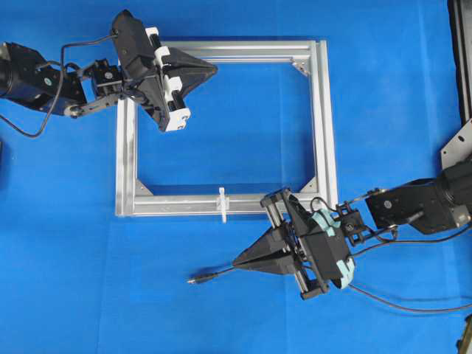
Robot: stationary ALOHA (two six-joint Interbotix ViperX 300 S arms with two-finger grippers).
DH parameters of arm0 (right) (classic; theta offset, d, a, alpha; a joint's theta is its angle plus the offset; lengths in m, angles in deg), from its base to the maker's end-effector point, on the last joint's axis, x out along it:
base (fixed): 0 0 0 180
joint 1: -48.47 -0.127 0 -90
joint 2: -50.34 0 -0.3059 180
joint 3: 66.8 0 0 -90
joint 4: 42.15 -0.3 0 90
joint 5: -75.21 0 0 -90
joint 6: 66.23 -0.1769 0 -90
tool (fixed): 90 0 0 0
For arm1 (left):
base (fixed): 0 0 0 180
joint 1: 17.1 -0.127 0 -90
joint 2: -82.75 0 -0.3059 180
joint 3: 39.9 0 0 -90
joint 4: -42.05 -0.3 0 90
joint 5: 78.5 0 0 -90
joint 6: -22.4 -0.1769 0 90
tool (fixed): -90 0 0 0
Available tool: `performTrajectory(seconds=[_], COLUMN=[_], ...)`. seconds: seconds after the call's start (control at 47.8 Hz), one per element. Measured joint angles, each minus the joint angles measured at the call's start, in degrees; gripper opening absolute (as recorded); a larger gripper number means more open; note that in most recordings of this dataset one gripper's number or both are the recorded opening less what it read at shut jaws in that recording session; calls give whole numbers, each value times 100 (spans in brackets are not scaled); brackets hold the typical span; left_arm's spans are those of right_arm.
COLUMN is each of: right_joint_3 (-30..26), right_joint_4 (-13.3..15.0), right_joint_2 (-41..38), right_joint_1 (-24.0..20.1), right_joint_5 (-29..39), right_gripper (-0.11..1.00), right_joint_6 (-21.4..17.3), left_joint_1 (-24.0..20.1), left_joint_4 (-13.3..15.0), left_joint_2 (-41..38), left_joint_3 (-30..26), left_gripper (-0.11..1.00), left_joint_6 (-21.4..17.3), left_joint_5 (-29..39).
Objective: Insert the wire through the string loop located in the center.
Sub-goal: 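Open the right gripper and lower it over the black USB cable plug end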
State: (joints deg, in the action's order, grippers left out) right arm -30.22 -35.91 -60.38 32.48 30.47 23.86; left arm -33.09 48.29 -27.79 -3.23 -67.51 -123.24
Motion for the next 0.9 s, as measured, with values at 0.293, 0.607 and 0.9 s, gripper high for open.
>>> performTrajectory(seconds=[0.293, 0.607, 0.9], right_joint_3=[-18, -18, -18], right_joint_4=[0, 0, -44], right_joint_2=[272, 343, 343], right_joint_1=[-123, -167, -185], right_joint_5=[387, 448, 448], right_gripper=[-5, -3, 63], right_joint_6=[-132, -369, -396], left_joint_1=[-9, -9, -9], left_joint_4=[-114, -123, -123], left_joint_2=[185, 185, 185], left_joint_3=[44, 53, 53], left_gripper=[0, 0, 0], left_joint_6=[-18, -18, -18], left_joint_5=[149, 149, 149])
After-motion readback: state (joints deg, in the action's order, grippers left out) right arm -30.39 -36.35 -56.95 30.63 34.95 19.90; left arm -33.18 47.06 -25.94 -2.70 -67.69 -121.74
